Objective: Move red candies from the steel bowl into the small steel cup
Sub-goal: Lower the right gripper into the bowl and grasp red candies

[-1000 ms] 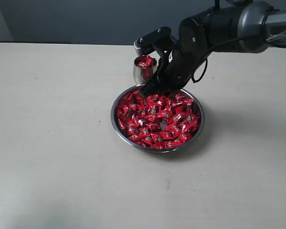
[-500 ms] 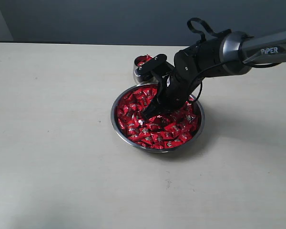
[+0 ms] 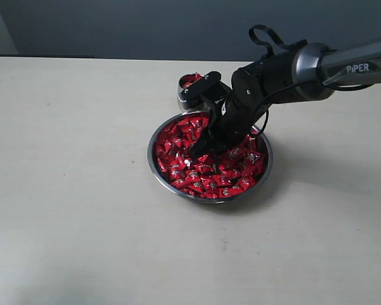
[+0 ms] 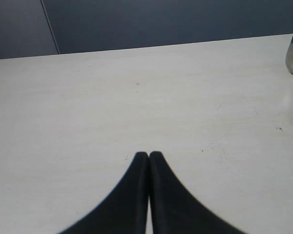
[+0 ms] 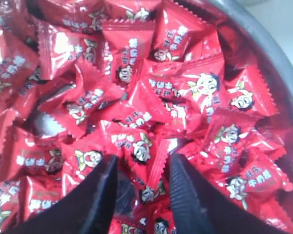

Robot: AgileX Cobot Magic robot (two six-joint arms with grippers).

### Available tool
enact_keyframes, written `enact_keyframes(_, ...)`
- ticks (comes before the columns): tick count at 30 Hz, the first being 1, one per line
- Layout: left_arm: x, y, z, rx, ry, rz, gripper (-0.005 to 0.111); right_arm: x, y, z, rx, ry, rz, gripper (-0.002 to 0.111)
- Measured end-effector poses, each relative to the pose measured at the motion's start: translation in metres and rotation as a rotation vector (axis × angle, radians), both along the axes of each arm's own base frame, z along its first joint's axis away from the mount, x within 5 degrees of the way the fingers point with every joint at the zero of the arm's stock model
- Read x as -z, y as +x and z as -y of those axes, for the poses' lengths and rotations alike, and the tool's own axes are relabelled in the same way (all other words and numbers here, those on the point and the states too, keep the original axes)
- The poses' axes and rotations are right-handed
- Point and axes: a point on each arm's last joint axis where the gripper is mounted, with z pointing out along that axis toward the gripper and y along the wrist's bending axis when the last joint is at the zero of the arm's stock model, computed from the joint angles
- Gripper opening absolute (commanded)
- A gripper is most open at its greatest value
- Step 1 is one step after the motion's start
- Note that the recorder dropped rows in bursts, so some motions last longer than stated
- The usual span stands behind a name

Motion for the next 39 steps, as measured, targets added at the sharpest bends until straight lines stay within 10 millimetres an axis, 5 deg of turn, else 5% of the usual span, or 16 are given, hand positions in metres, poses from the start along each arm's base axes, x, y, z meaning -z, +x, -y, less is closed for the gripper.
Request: enact_keyframes(39,0.0,0.0,0.0,0.0,0.002,0.0,0.0,-0.003,0.0022,-0.0074,-0.025,0.08,0.035,0.036)
